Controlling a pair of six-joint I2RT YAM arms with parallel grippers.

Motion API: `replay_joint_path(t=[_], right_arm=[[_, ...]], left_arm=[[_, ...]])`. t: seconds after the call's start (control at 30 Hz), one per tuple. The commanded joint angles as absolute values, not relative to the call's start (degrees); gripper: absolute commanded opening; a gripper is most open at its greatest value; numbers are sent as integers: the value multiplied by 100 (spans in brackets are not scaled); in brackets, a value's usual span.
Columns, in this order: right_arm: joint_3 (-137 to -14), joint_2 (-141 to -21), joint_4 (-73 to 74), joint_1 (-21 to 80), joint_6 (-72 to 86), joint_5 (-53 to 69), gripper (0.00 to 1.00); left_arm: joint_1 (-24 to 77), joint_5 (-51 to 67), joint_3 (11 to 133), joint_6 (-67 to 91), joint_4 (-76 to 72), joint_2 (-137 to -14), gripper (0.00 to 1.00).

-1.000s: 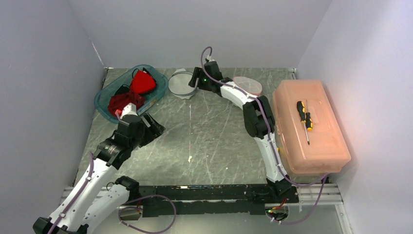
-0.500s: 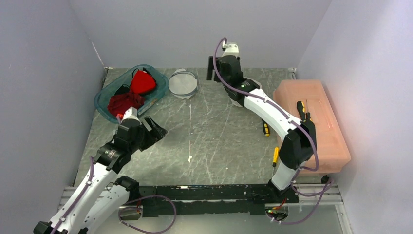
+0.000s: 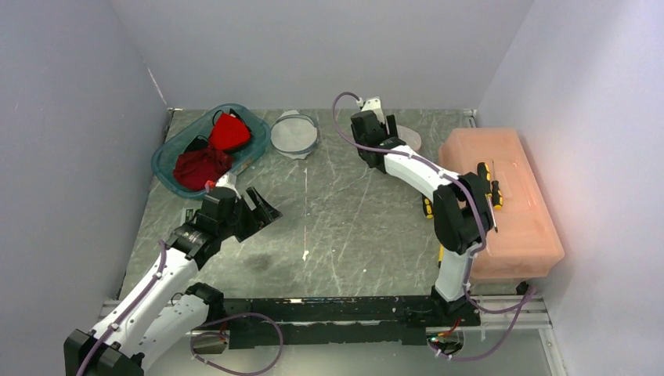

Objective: Unzip the laundry bag and remove the bra
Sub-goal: Move the laundry bag to the center of the board.

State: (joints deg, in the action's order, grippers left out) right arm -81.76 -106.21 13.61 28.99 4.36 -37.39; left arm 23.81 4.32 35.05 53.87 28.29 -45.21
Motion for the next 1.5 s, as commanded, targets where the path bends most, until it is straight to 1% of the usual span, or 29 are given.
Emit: replay_joint_path(t=[0.0,0.17,0.23,0.27,0.37,0.57,0.6,0.73,0.83,0.9,1.0,1.1,1.3,1.37,1.47], right_arm=[[-8696,-10980,1179,2747,44,-4069,76],[-9091,-11443,1379,2598,-263,-4026,72],[-9123,-11498,1437,2507,-224,-3904,68],[-9135,-11527,1474,2461,-215,-3828,63],[-9107,-11525,1573,2383,-122,-3706,35],[-8786,-11041,1506,2478,-10,-3763,3],[-8755,-10913,1529,2527,-9,-3780,0],[-8638,-10239,1788,2826,377,-3912,0],[-8483,-9574,2099,3288,664,-4179,0],[-8533,-9302,2559,3628,970,-4195,0],[-8678,-9155,3677,4248,1530,-4442,0],[-8198,-8738,4208,4737,2050,-4650,0],[-6717,-7454,4079,5404,2412,-4557,0],[-6498,-7320,4239,5499,2555,-4674,0],[-6557,-7433,4868,5596,3027,-4864,0]], left_arm=[[2373,576,3506,5353,2521,-4473,84],[2375,617,3451,5353,2441,-4456,84],[2369,653,3433,5353,2393,-4480,83],[2379,679,3426,5353,2380,-4494,83],[2380,724,3392,5357,2309,-4506,83],[2372,800,3358,5390,2201,-4532,82],[2377,811,3362,5388,2197,-4538,82],[2376,879,3422,5372,2122,-4602,81],[2373,950,3509,5354,2043,-4693,81],[2381,998,3566,5340,2008,-4767,81],[2378,1165,3650,5309,1946,-4864,80],[2382,1389,3748,5194,1925,-4939,80],[2382,1390,3824,5089,1930,-4932,80],[2382,1337,3868,5102,1974,-4931,80],[2384,1292,3878,5132,1963,-4963,80]])
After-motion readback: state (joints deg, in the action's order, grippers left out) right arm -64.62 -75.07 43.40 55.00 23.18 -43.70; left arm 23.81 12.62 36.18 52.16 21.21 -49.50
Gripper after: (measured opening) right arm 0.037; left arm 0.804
